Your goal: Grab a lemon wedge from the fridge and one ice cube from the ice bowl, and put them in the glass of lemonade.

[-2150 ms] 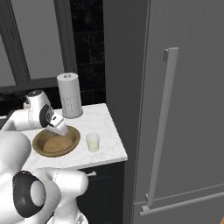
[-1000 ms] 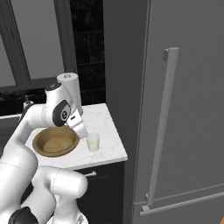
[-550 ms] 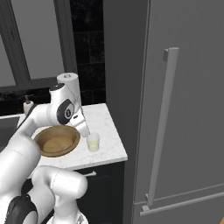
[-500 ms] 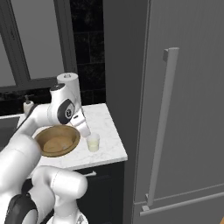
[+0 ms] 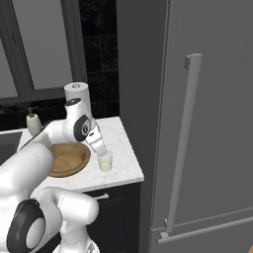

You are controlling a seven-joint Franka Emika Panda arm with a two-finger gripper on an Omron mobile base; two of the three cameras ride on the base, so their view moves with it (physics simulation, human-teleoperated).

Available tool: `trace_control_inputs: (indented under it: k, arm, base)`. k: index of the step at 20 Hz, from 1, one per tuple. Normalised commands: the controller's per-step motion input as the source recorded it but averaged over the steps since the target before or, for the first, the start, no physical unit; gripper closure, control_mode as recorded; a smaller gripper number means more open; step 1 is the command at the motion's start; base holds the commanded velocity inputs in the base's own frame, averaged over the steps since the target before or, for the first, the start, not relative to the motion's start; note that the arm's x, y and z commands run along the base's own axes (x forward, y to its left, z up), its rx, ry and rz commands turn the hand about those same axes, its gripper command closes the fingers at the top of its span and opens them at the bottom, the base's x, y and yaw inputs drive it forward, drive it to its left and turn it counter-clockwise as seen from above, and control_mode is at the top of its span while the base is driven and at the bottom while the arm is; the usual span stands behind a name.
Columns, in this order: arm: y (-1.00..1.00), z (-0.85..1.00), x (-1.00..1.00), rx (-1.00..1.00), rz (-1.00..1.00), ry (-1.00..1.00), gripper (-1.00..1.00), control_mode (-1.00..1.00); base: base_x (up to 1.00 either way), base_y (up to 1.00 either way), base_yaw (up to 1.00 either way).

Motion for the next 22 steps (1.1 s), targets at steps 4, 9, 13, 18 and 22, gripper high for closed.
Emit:
trace_control_inputs:
  k: [4,9,13,18,22]
  arm:
    - [-0.01,-0.24,0.22,0.0,0.0,0.02,1.0,-1.0]
    - [-0.07,-0.17,0.18,0.0,0.0,0.02,1.0,-1.0]
    - [-0.07,-0.15,0.16,0.0,0.0,0.01,1.0,-1.0]
    - [0.0,-0.18,0.18,0.0,0.0,0.0,1.0,-1.0]
    - [-0.03,-0.17,0.18,0.0,0.0,0.0,1.0,-1.0]
  base:
    - [0.0,0.0,0.0]
    - [0.0,0.0,0.0]
    - [0.0,0.0,0.0]
    - [0.0,0.0,0.0]
    - [0.0,0.0,0.0]
